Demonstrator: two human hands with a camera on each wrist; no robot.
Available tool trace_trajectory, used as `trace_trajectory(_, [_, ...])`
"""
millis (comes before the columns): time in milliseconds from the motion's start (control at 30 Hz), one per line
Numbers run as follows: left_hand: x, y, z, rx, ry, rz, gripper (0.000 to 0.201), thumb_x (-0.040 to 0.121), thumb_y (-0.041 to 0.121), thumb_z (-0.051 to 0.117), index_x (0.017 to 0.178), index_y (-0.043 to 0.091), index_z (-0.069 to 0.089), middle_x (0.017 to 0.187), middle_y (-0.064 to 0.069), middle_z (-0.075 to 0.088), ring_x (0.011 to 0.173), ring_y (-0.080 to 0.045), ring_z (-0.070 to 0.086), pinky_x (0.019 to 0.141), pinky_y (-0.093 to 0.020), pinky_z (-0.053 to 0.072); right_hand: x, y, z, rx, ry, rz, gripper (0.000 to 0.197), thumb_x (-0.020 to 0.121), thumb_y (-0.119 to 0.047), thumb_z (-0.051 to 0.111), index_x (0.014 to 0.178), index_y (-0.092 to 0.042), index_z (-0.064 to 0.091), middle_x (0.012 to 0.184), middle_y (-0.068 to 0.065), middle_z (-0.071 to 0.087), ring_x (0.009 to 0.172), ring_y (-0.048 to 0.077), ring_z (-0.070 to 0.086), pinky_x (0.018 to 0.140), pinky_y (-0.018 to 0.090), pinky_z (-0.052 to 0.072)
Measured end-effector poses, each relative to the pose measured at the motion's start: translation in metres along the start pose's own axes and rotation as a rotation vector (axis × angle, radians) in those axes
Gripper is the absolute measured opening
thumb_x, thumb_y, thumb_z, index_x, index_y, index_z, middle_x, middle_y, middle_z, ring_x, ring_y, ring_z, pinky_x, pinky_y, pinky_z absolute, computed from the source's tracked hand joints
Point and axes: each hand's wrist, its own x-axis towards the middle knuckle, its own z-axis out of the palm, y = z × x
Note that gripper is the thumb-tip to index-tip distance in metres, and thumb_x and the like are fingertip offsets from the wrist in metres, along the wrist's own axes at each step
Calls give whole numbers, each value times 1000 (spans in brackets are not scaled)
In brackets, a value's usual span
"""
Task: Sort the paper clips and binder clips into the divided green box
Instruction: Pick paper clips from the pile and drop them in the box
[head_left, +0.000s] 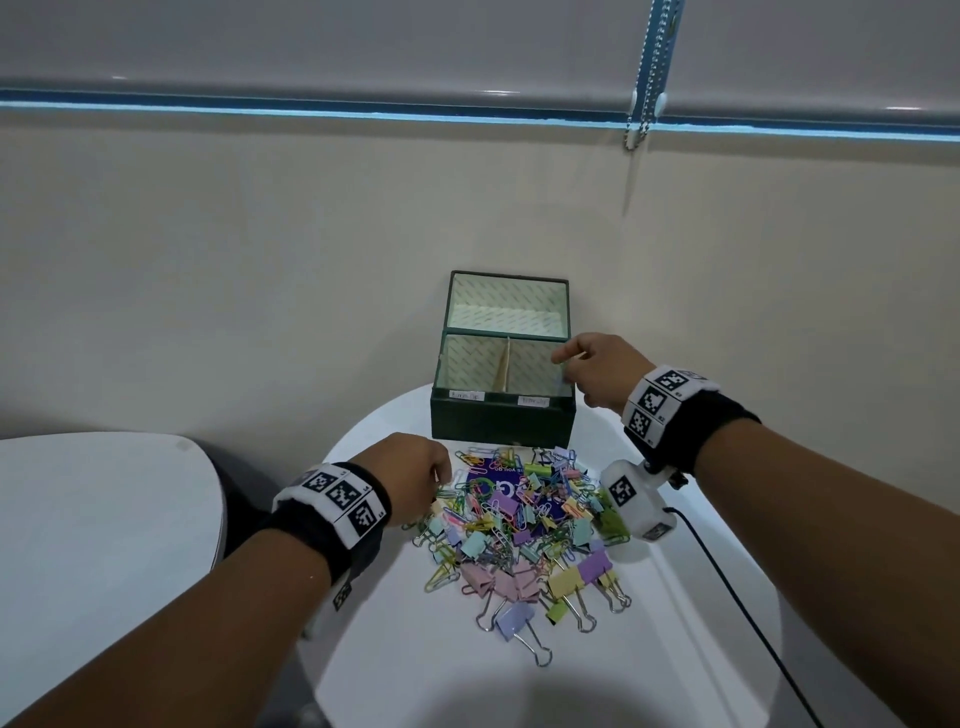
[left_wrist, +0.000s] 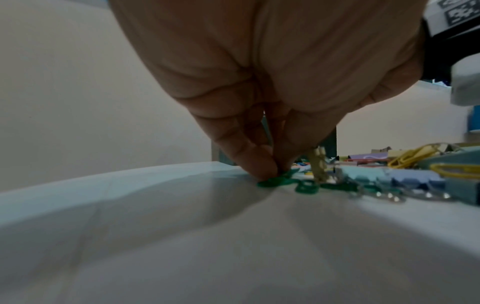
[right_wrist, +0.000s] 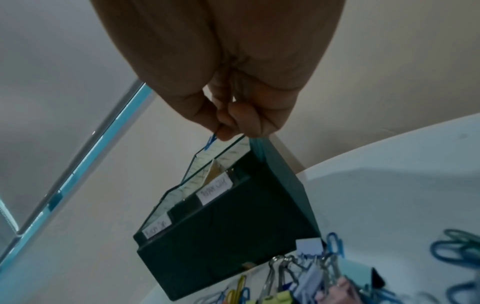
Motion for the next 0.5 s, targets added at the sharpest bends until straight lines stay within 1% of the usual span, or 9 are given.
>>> trace_trajectory(67, [0, 0, 0, 1, 3, 7, 32, 92, 11, 53, 113, 31, 67, 112, 3, 67, 100, -15, 60, 87, -25, 49, 3, -2, 4, -44, 42, -38, 22, 93, -4, 52, 104, -16, 68, 87, -1, 63, 56, 12, 50, 51, 22, 42])
trace_trajectory(167, [0, 1, -1, 19, 18, 45, 34, 94, 12, 52, 119, 29, 66, 116, 2, 66, 105, -17, 60, 91, -28, 49, 7, -2, 9, -124, 95, -95, 25, 94, -6, 50, 106, -19, 67, 90, -3, 61, 64, 9, 54, 53, 22, 39])
trace_trajectory(233, [-2, 1, -2, 30, 49, 78, 35, 95, 13, 51, 122, 29, 66, 117, 2, 64, 105, -17, 60, 91, -29, 49, 9, -2, 13, -152, 96, -126, 25, 93, -6, 51, 107, -21, 66, 85, -2, 63, 65, 12, 56, 54, 22, 39])
trace_trajectory(300, [-4, 2, -4, 43, 95, 122, 34, 96, 16, 50, 121, 28, 68, 116, 2, 62, 103, -17, 61, 89, -29, 49, 10, -2, 16, -168, 103, -152, 26, 92, -6, 51, 107, -22, 65, 78, -1, 62, 64, 15, 55, 54, 22, 40])
trace_trajectory(333, [-4, 2, -4, 40, 116, 145, 33, 96, 17, 49, 120, 28, 69, 115, 2, 61, 102, -17, 61, 88, -30, 50, 10, -3, 18, -174, 113, -164, 28, 92, -6, 51, 109, -23, 65, 78, -1, 62, 63, 15, 55, 54, 22, 41])
trace_trajectory(367, [-5, 2, -4, 30, 132, 166, 32, 97, 18, 48, 118, 28, 70, 114, 3, 61, 100, -17, 61, 88, -31, 51, 10, -3, 19, -179, 122, -175, 31, 93, -7, 51, 113, -25, 65, 81, 0, 64, 64, 14, 56, 56, 22, 43])
trace_trajectory(400, [-5, 2, -4, 15, 146, 187, 31, 97, 18, 48, 116, 28, 71, 113, 3, 61, 98, -17, 61, 88, -32, 51, 9, -3, 20, -180, 123, -183, 34, 93, -9, 52, 120, -27, 65, 89, 0, 67, 69, 15, 59, 60, 22, 47])
trace_trajectory(467, [-5, 2, -2, -7, 172, 226, 30, 98, 18, 48, 114, 28, 71, 112, 2, 59, 95, -17, 61, 87, -34, 51, 8, -1, 21, -170, 95, -189, 44, 93, -11, 57, 133, -29, 59, 112, 1, 69, 90, 16, 65, 76, 23, 52])
trace_trajectory(500, [-6, 3, -2, -13, 182, 239, 29, 99, 18, 48, 114, 28, 71, 112, 3, 58, 94, -16, 60, 86, -34, 51, 6, 0, 21, -165, 80, -193, 48, 92, -11, 60, 137, -30, 57, 123, 1, 67, 102, 15, 64, 84, 22, 50])
